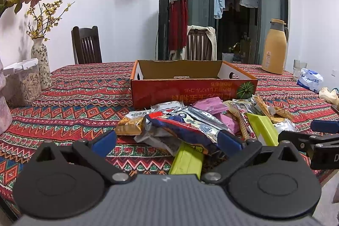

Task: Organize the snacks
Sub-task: 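Move both tools over the snack heap toward the lime-green bars, then close the right gripper on the upright lime-green snack bar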

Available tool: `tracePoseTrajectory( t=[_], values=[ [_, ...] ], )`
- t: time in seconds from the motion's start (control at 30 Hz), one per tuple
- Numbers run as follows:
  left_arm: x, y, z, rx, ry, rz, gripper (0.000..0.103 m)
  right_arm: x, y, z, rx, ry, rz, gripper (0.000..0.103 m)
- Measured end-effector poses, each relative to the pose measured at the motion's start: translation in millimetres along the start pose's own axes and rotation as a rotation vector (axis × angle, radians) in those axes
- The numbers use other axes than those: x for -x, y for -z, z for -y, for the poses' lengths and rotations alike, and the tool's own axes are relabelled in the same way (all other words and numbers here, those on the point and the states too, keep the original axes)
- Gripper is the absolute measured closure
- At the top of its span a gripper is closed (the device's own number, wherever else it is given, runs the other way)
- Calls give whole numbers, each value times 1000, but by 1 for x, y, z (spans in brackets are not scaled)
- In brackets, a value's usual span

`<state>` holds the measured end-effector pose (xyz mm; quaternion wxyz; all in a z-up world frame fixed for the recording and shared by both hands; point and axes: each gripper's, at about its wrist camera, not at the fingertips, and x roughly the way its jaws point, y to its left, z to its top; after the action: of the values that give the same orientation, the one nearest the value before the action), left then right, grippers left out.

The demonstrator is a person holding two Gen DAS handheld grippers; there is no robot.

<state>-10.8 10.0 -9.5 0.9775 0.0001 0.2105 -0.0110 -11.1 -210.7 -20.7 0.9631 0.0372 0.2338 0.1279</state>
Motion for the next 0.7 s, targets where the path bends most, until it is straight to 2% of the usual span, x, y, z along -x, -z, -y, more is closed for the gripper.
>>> tracePoseTrajectory(
  t=[0.4,0.7],
  values=[
    [0,0,0,0,0,-1,0,0,0,0,-1,0,1,2],
    [0,1,1,1,0,-1,0,0,1,1,-1,1,-3,10]
  ],
)
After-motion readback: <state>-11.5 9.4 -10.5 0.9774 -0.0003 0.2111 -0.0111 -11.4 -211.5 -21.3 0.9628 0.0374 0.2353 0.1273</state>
